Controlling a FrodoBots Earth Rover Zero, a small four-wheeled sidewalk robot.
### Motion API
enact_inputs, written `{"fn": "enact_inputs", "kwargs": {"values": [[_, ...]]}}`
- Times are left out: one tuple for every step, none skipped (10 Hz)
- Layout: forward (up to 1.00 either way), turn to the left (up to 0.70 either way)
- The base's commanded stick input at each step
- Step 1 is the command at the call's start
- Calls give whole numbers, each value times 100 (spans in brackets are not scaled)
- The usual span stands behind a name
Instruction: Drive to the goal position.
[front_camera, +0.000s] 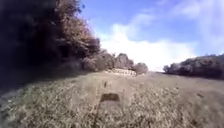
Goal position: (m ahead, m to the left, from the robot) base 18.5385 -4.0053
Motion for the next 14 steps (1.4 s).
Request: {"fn": "enact_inputs", "kwargs": {"values": [[70,0],[70,0],[70,0],[70,0],[70,0],[70,0],[70,0],[70,0],[70,0],[70,0],[70,0],[70,0],[70,0],[70,0]]}}
